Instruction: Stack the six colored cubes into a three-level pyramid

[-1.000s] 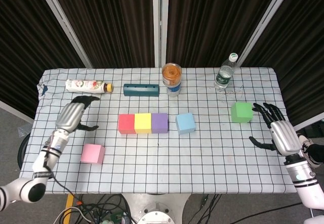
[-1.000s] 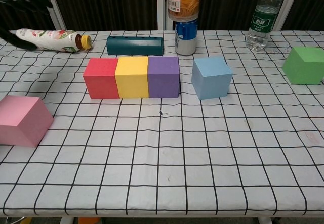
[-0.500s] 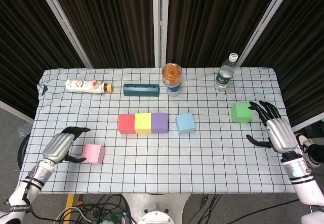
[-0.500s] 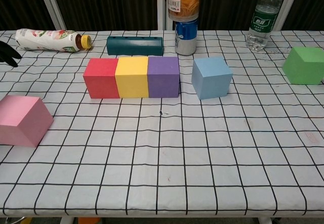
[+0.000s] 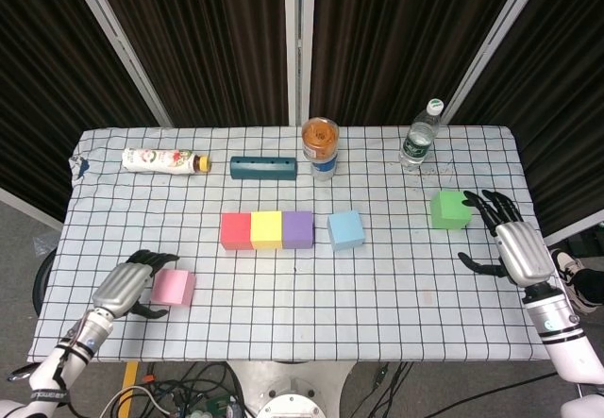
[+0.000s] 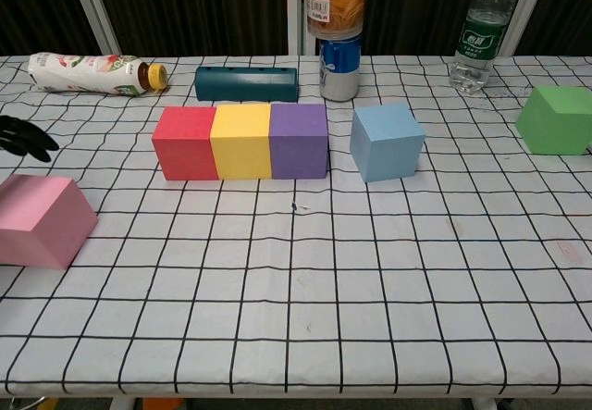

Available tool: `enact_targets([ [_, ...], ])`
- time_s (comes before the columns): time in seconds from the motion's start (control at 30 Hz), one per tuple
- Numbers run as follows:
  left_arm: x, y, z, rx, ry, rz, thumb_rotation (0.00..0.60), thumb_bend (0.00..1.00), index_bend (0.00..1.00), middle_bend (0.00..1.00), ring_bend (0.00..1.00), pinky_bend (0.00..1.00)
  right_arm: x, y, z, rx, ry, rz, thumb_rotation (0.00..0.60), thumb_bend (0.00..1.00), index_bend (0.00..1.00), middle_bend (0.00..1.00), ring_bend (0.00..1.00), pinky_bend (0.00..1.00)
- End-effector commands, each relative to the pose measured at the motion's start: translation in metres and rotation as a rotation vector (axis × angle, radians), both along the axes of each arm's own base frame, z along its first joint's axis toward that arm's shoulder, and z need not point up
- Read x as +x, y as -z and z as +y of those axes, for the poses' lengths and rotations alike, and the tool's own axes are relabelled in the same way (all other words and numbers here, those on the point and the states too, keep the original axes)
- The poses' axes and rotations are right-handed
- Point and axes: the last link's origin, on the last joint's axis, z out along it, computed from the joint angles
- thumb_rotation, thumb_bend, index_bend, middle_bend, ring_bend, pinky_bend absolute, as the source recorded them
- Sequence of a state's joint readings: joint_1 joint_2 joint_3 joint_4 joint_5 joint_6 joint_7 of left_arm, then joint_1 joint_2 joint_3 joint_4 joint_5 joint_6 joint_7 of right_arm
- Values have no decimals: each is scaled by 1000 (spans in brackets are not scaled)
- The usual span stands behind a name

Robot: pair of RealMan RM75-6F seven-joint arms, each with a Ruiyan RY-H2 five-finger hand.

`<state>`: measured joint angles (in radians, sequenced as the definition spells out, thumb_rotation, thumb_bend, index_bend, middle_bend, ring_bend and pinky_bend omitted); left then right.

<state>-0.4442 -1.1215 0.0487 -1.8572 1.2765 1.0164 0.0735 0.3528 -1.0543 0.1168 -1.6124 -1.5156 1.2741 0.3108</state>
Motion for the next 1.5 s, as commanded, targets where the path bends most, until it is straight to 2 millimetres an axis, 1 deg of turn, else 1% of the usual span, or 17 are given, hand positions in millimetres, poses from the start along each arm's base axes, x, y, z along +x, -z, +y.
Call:
enact_targets([
  [0.03, -2, 10, -2, -13, -3, 11, 600, 91, 153, 158, 131, 88, 0, 0, 0, 0, -1, 0, 600, 176, 0, 184, 7, 0],
  [0.13, -3, 20, 0, 4, -3, 10, 600, 91, 174, 188, 131, 91, 0, 0, 1, 0, -2, 0, 600, 176, 0, 185, 7, 0],
  [0.2, -2, 27, 3, 41, -2, -9, 600, 90, 216, 226, 142, 93, 1, 0, 2, 0, -2, -3, 600, 176, 0, 185, 7, 0],
  [0.27, -2, 32, 5, 74, -4, -26, 600, 91, 288, 305, 201, 93, 1, 0, 2, -3, -4, -7, 600, 176, 0, 186, 7, 0],
  [0.33, -1, 33, 7, 90, -7, -40, 600, 92, 359, 402, 280, 94, 2, 0, 3, -6, -6, -9, 600, 176, 0, 186, 7, 0],
  [0.37, 1, 31, 9, 108, -5, -56, 600, 93, 382, 435, 306, 97, 2, 0, 3, -7, -7, -10, 600, 176, 0, 186, 7, 0],
  [0.43, 4, 24, 12, 142, 6, -69, 600, 94, 403, 470, 346, 116, 3, -1, 4, -9, -9, -11, 600, 176, 0, 186, 7, 0],
  [0.53, 11, 6, 19, 190, 37, -68, 600, 94, 412, 499, 393, 132, 4, -3, 5, -14, -14, -13, 600, 176, 0, 187, 7, 0],
  [0.6, 21, -8, 28, 229, 59, -87, 600, 93, 412, 505, 398, 132, 4, -4, 6, -18, -15, -11, 600, 176, 0, 187, 7, 0],
  [0.7, 38, -26, 47, 258, 80, -112, 600, 92, 411, 505, 398, 132, 4, -5, 7, -23, -16, -13, 600, 176, 0, 187, 7, 0],
  [0.77, 50, -33, 65, 260, 84, -129, 600, 92, 407, 505, 398, 132, 5, -6, 8, -26, -19, -13, 600, 176, 0, 187, 7, 0],
  [0.83, 62, -36, 80, 245, 84, -142, 600, 92, 401, 505, 398, 133, 6, -6, 9, -28, -20, -13, 600, 176, 0, 187, 6, 0],
  [0.87, 71, -35, 89, 225, 85, -151, 600, 93, 398, 505, 398, 134, 6, -6, 9, -27, -20, -14, 600, 176, 0, 187, 7, 0],
  [0.97, 90, -29, 109, 165, 89, -158, 600, 93, 395, 505, 398, 137, 5, -5, 10, -26, -15, -13, 600, 176, 0, 187, 7, 0],
  [1.13, 116, -14, 136, 97, 97, -116, 600, 92, 374, 500, 398, 137, 4, -5, 11, -27, -11, -13, 600, 176, 0, 187, 7, 0],
  [1.27, 132, -4, 150, 83, 102, -81, 600, 93, 347, 497, 397, 137, 4, -5, 11, -28, -9, -13, 600, 176, 0, 187, 7, 0],
  [1.5, 153, 12, 159, 74, 82, -51, 600, 92, 331, 494, 397, 139, 2, -5, 11, -24, -5, -20, 600, 176, 0, 186, 7, 0],
])
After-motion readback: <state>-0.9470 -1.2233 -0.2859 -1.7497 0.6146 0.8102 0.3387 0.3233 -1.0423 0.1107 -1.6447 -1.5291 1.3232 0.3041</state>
